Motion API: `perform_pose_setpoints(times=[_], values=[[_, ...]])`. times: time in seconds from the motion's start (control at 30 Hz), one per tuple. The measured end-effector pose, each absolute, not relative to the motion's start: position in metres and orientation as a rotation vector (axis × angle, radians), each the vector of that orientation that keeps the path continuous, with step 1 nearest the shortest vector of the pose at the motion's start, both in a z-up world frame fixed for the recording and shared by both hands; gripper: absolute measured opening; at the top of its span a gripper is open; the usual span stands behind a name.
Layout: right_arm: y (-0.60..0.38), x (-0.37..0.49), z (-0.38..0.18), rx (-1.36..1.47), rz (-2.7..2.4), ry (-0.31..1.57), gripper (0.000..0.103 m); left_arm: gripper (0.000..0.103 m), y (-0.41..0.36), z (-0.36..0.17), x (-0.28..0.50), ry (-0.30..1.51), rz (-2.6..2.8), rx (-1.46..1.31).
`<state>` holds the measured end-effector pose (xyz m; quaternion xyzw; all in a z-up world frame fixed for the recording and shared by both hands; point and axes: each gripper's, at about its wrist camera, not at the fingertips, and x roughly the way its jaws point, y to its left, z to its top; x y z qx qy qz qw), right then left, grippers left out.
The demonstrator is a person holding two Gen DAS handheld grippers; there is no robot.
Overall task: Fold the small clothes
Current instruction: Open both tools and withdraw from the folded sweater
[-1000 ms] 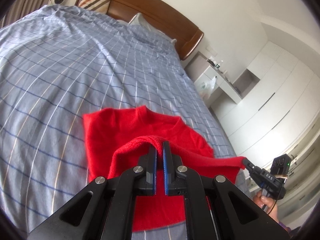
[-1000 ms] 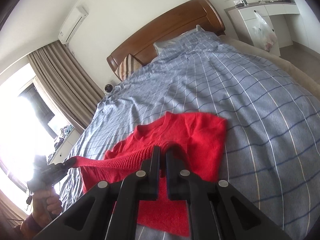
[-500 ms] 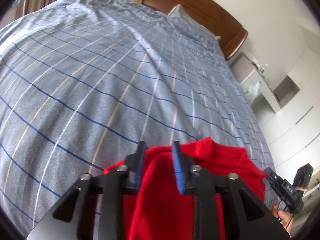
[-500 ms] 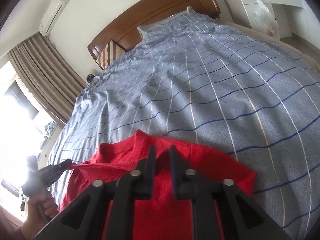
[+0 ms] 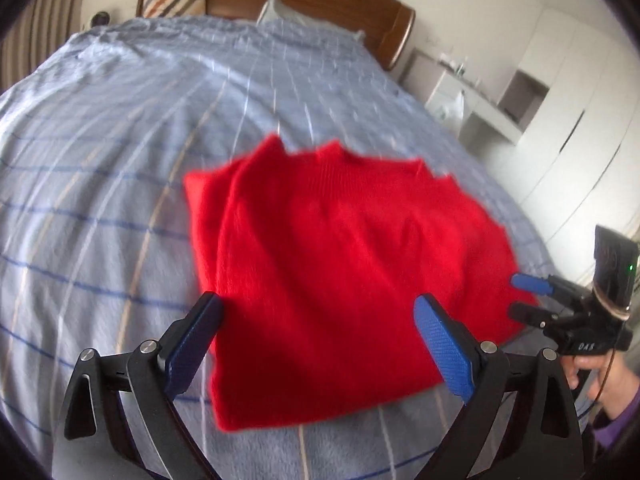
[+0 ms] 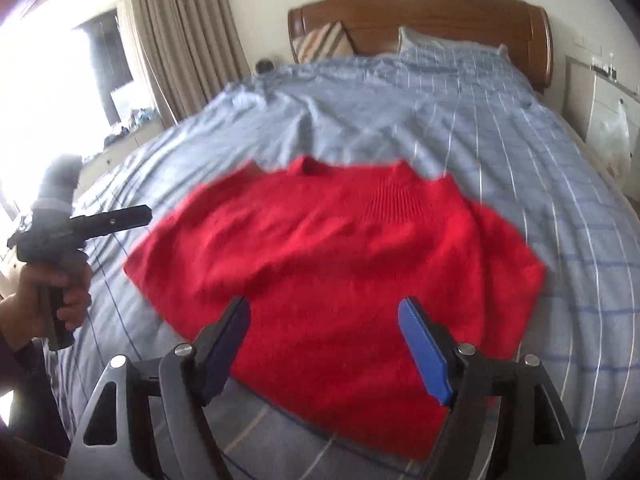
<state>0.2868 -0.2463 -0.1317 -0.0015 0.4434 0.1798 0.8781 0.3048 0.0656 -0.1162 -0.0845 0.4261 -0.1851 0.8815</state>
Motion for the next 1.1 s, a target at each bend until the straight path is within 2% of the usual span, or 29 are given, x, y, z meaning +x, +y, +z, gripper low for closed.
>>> perform_pose_setpoints(times=[0.03,0.07,0.1,0.27,0.47,0.77,0.93,1.1], values=[[-0.251,0.285,-0.145,0.015,0.351,0.975,0.076,0.094,0.065,-0.125,0.302,0.918,-0.343,-0.151],[-0.258,0.275,-0.147,0.041,0.337,0.965,0.076,0.086,0.068,-0.127,0.298,0.931,-0.308,-0.139],[-0.265,0.261,-0.143,0.060,0.320,0.929,0.074,0.085,0.073,-0.124,0.291,0.920,-0.292,-0.154],[-0.293,0.186,-0.117,0.119,0.274,0.794,0.075,0.095,0.103,-0.094,0.236,0.809,-0.287,-0.230],[-0.317,0.120,-0.122,0.137,0.152,0.694,0.075,0.096,0.108,-0.099,0.191,0.762,-0.242,-0.107],[-0.331,0.089,-0.160,0.158,0.075,0.675,0.077,0.098,0.095,-0.147,0.172,0.752,-0.218,-0.013],[-0.334,0.090,-0.167,0.166,0.095,0.660,0.082,0.100,0.096,-0.149,0.169,0.728,-0.223,-0.013],[-0.332,0.089,-0.167,0.169,0.099,0.651,0.082,0.100,0.097,-0.150,0.168,0.717,-0.230,-0.023]])
